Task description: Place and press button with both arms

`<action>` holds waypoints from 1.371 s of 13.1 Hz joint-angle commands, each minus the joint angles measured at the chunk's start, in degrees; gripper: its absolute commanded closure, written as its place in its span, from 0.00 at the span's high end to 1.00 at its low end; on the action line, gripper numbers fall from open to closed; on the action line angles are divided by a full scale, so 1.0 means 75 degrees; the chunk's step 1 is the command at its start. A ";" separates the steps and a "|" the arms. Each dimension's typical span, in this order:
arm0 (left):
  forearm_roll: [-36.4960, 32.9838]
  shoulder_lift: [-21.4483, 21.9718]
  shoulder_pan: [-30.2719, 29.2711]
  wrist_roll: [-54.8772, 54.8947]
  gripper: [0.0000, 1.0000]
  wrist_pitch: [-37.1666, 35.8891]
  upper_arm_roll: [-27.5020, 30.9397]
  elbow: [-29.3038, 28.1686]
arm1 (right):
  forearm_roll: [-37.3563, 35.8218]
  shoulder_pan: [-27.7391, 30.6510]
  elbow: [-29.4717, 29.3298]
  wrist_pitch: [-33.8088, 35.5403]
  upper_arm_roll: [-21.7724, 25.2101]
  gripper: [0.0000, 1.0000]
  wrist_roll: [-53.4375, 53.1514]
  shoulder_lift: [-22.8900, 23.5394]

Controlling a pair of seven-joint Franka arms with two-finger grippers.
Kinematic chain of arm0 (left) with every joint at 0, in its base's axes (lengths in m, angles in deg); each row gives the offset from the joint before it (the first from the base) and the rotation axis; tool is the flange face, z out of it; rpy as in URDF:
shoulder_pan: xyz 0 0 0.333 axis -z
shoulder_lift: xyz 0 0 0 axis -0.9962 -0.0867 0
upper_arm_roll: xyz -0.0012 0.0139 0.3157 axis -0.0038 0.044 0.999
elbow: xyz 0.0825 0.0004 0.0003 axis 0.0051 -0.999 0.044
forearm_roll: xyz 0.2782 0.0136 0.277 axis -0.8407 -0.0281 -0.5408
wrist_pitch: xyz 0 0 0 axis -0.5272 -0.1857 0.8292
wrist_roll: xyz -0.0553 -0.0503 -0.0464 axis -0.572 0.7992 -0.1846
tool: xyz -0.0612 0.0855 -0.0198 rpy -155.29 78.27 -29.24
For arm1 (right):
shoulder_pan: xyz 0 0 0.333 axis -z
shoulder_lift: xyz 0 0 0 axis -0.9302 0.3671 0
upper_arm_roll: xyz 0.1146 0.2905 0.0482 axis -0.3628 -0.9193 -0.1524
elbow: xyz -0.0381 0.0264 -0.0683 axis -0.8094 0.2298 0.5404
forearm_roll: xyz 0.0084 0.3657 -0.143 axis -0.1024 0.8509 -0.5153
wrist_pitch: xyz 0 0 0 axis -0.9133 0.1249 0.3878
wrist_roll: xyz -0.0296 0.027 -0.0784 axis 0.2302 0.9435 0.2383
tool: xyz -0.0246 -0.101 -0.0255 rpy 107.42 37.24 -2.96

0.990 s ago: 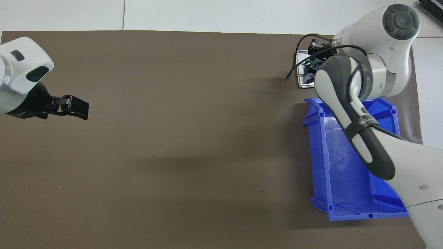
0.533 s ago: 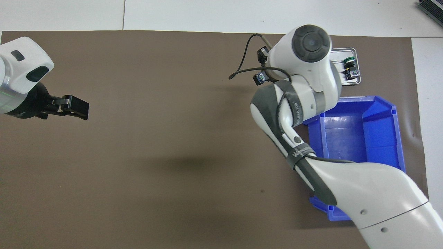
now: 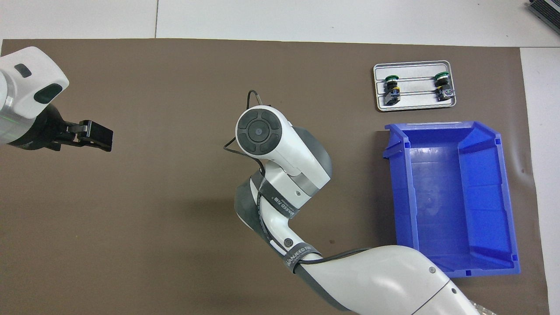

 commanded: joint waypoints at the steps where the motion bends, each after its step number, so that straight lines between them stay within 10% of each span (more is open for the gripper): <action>1: 0.0090 0.0256 -0.0028 0.0309 1.00 0.0135 -0.0024 -0.0298 | -0.0214 -0.0418 -0.0059 0.0060 0.0004 0.00 -0.1155 0.0242; 15: 0.0617 0.0747 -0.0309 0.9106 1.00 0.1331 0.0011 -0.1621 | -0.0004 -0.0760 0.0703 -0.0279 -0.0077 0.00 -0.2249 0.0161; 16: 0.0629 0.0771 -0.0333 0.9575 1.00 0.1319 0.0011 -0.1715 | 0.0159 -0.0760 0.0703 -0.0291 -0.0077 0.31 -0.2237 0.0161; 18: 0.0641 0.0748 -0.0228 1.0129 1.00 0.1330 0.0000 -0.1774 | 0.0313 -0.0748 0.0679 -0.0268 -0.0077 0.58 -0.2237 0.0173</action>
